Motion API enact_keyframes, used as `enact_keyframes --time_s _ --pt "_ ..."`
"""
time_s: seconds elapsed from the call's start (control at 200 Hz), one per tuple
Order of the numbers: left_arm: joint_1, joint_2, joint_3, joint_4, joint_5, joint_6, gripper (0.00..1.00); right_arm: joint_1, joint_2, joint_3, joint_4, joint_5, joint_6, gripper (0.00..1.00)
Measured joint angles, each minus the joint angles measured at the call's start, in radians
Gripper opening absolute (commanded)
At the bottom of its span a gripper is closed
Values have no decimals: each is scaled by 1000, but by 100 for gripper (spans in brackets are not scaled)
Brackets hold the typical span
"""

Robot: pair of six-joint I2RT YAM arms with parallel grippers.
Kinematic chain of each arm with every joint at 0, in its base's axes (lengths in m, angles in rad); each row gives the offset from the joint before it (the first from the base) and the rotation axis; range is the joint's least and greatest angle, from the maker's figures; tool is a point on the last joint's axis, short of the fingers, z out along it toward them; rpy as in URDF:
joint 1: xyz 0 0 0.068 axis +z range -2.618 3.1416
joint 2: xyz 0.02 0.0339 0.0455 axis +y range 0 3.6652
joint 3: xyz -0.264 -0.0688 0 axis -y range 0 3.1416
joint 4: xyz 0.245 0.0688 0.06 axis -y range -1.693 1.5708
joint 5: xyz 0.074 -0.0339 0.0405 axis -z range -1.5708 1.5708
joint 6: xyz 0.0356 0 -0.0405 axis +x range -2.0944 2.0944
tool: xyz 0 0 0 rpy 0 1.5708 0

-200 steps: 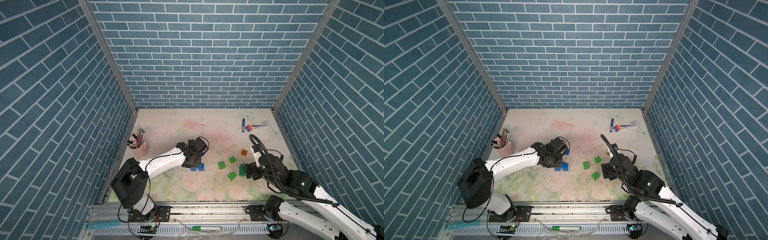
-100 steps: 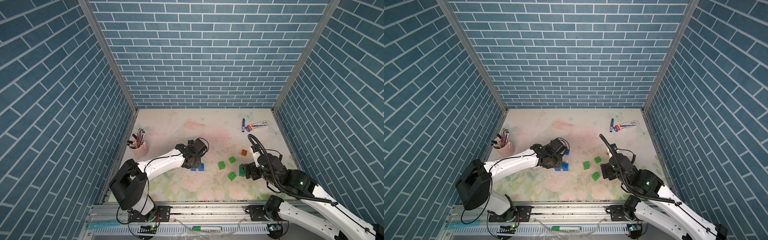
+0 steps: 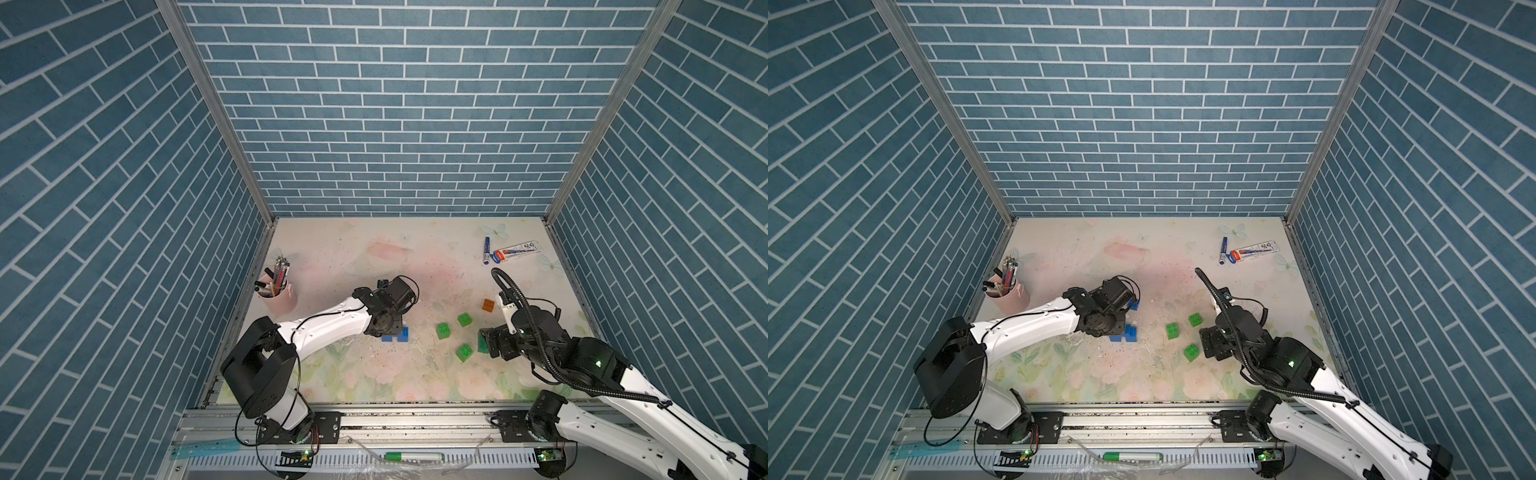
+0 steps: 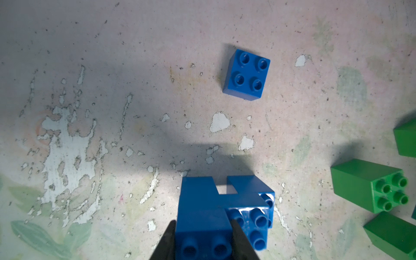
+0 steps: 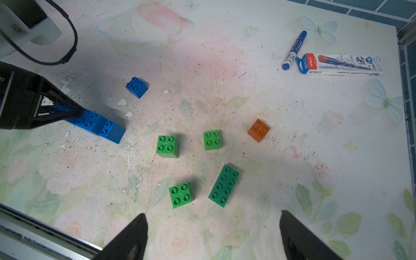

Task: Assemble the letter h with lego
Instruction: Assemble the lego brick with the lego brick.

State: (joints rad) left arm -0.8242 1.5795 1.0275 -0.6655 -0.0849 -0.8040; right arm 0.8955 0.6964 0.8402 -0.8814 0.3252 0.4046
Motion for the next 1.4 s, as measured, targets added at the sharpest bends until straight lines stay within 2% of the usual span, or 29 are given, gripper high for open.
enact_keyframes --time_s 0.135,0.175,0.305,0.44,0.505,0.67,0.935,1.14,1.4 --pt "0 0 8 -13 0 2 37 0 -1 0 0 0 0 91" --pt "0 0 14 -16 0 5 47 0 -1 0 0 0 0 91" --pt "2 3 34 -48 2 11 60 0 -1 0 0 0 0 91" --pt "2 15 53 -74 -2 16 64 0 -1 0 0 0 0 91" --pt "2 22 64 -86 -3 19 70 0 -1 0 0 0 0 91" --pt "3 45 111 -151 -5 46 78 0 -1 0 0 0 0 91" --pt "8 53 255 -290 -21 113 91 0 -3 0 0 0 0 91" --pt "16 72 365 -303 -23 188 96 0 -9 0 0 0 0 91" --pt "56 251 455 -255 16 295 96 0 -21 0 3 0 0 91"
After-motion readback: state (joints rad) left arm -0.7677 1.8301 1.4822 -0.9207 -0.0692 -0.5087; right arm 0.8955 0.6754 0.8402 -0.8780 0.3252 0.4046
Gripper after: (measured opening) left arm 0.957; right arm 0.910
